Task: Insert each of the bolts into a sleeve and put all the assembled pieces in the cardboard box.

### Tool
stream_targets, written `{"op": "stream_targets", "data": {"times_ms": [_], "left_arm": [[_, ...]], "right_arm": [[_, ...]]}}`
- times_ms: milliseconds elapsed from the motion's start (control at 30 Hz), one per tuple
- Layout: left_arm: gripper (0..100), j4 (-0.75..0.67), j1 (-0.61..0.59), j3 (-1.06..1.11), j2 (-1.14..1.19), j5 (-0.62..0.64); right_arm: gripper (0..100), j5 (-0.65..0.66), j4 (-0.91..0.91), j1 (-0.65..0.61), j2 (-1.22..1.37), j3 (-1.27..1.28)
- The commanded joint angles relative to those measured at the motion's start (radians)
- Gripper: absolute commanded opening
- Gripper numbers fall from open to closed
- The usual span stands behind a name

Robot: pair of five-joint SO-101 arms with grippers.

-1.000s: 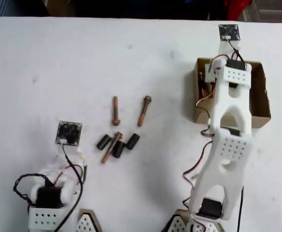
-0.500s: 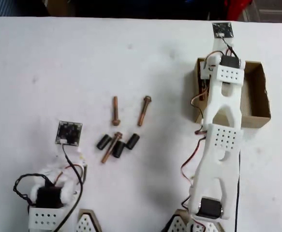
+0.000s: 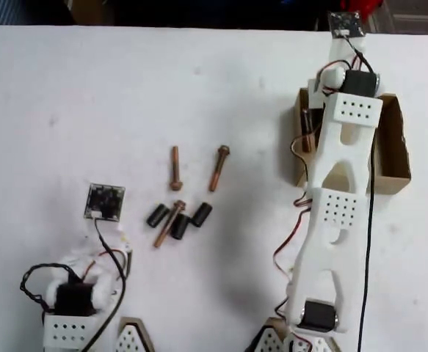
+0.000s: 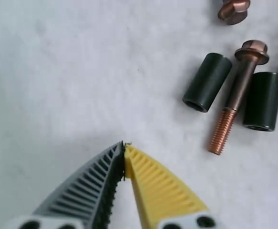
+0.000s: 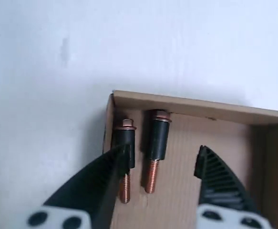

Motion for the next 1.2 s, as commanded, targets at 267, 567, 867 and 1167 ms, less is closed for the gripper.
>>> {"op": "stream_targets", "data": {"times_ms": [267, 567, 867, 1167], "left_arm": [[3, 0.005, -0.007, -0.003, -0.007, -0.011], [3, 0.005, -0.007, -0.003, -0.007, -0.011], [3, 0.005, -0.007, -0.003, -0.007, -0.011], [3, 0.005, -0.007, -0.003, -0.007, -0.011]], "right_arm": [[1.5, 0.005, 0.059, -0.054, -0.211, -0.046], [1.6, 0.005, 0.064, -0.056, -0.34, -0.035], [1.6, 0.005, 0.065, -0.056, -0.472, -0.031], [1.6, 0.005, 0.064, -0.096, -0.783, 0.322]]}}
